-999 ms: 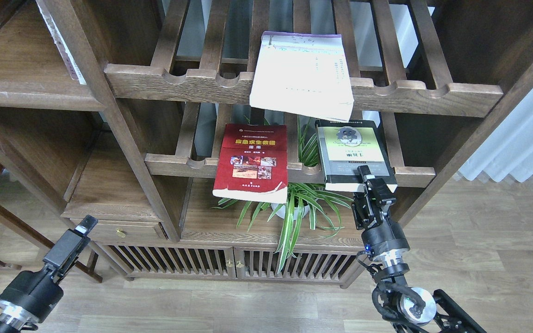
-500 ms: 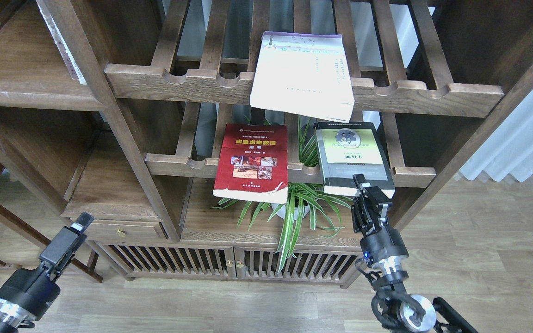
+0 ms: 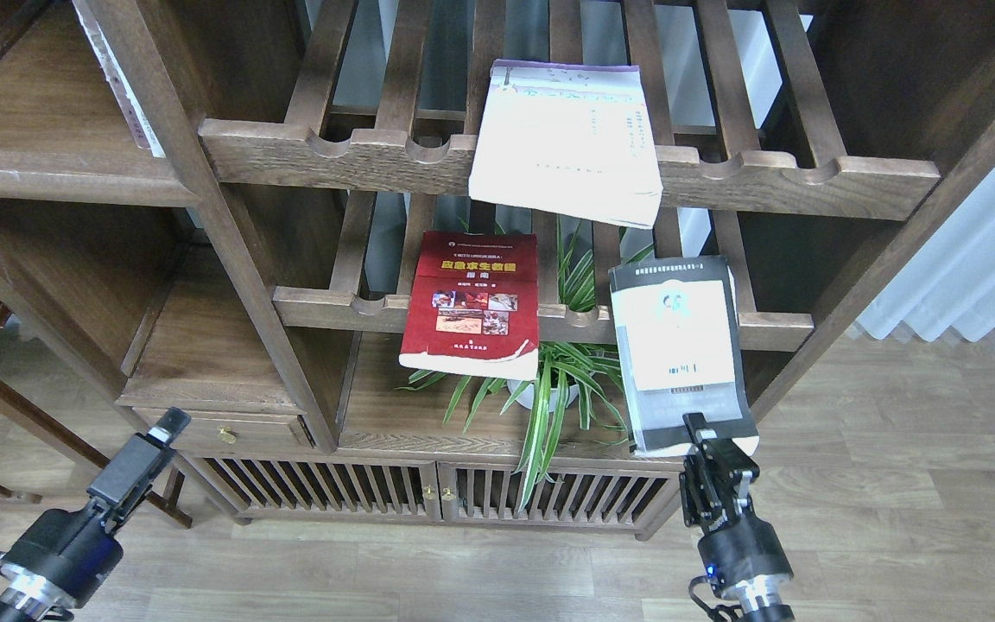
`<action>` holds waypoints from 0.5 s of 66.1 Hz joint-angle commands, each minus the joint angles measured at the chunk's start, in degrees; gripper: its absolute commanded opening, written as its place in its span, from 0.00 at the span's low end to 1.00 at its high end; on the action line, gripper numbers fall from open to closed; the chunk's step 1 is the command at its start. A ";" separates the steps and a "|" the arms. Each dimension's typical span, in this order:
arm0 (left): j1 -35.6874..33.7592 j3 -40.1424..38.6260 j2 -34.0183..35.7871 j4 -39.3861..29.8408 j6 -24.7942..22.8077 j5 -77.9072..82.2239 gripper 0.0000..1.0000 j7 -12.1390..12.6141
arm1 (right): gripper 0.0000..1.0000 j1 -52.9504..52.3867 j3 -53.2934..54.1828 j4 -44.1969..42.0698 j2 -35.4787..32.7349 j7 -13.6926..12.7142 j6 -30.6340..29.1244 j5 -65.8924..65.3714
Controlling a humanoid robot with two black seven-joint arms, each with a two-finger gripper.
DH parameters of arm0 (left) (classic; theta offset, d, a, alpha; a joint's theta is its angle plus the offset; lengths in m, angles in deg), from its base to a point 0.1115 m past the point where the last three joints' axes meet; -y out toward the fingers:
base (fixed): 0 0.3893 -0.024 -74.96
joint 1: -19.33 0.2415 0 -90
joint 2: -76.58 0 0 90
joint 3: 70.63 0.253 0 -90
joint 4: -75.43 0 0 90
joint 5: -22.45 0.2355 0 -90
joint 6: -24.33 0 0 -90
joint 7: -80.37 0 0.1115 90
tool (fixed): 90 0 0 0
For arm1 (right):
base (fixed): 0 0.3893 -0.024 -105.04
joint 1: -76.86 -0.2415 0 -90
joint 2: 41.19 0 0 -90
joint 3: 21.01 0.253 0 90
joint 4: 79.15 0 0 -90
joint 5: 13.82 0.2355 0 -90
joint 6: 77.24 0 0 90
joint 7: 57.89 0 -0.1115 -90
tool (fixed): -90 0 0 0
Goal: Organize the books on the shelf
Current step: 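Pull the black-bordered book off the shelf toward the robot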
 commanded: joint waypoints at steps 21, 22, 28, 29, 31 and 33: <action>0.00 4.76 -0.52 0.67 0.00 0.01 1.00 0.23 | 0.06 4.91 -3.31 -0.05 -2.45 -0.13 0.02 0.61; 0.00 4.94 -0.60 0.67 0.00 0.01 1.00 0.23 | 0.06 4.91 -3.49 -0.05 -2.45 -0.13 0.02 0.61; 0.00 6.25 -0.69 0.76 0.00 -0.08 1.00 0.23 | 0.06 4.82 -5.33 -0.05 -2.45 -0.13 0.02 0.61; 0.00 6.43 -0.69 0.76 0.00 -0.08 1.00 0.23 | 0.06 4.64 -5.60 -0.05 -2.45 -0.13 0.02 0.61; 0.01 6.87 -0.69 0.76 0.00 -0.08 1.00 0.14 | 0.06 4.38 -6.21 -0.14 -2.45 -0.13 0.02 0.61; 0.09 7.49 -0.69 0.76 0.00 -0.08 1.00 0.23 | 0.06 4.12 -6.92 -0.14 -2.45 -0.21 0.02 0.61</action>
